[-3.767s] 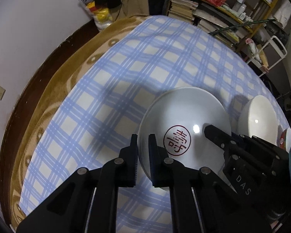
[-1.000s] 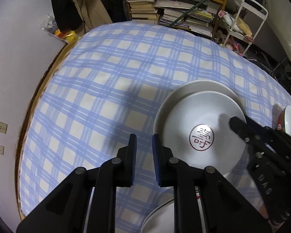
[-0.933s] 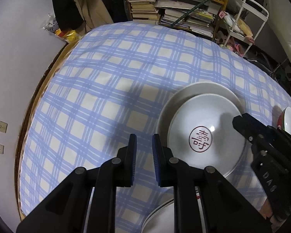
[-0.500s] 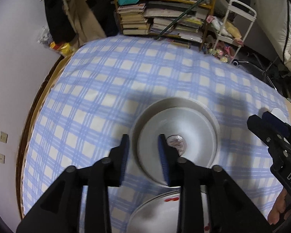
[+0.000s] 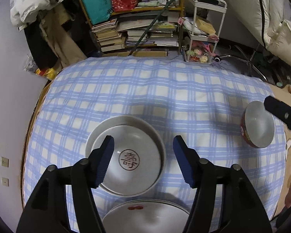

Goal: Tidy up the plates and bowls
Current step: 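Open both tools and move them away from the nested bowls, then close the left tool on the red-patterned bowl rim while the right tool grips the opposite rim, then carry the red-patterned bowl with both tools over the nested white bowls, then lower the red-patterned bowl with both tools into the nested white bowls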

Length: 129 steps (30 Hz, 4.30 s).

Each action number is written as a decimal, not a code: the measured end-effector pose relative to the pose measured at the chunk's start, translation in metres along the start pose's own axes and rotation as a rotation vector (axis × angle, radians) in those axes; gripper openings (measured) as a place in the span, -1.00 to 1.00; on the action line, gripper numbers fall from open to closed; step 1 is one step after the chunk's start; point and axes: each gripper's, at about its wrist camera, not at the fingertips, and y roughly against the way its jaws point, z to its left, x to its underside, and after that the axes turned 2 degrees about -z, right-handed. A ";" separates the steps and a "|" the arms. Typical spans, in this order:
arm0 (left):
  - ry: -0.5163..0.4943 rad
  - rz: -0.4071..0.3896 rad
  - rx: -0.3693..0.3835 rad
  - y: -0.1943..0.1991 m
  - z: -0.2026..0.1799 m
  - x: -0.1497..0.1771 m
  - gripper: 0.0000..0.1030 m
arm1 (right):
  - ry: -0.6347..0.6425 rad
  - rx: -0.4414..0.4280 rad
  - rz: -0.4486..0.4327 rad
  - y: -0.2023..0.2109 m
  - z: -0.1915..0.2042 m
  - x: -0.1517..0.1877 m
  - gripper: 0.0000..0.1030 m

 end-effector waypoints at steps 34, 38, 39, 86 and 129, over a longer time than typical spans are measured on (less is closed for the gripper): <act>-0.135 0.138 0.294 -0.075 -0.172 -0.018 -0.47 | -0.218 0.170 0.242 -0.051 -0.122 0.023 -0.58; -0.139 0.208 0.341 -0.086 -0.180 -0.023 -0.79 | -0.226 0.146 0.260 -0.056 -0.123 0.025 -0.79; -0.128 0.220 0.344 -0.089 -0.180 -0.023 -0.80 | -0.219 0.145 0.260 -0.056 -0.122 0.025 -0.79; 0.169 0.124 0.010 -0.024 0.090 0.025 -0.82 | 0.216 -0.232 0.166 -0.078 0.149 0.048 -0.78; 0.204 0.126 0.008 -0.036 0.104 0.048 -0.67 | 0.390 -0.169 0.119 -0.072 0.153 0.067 -0.63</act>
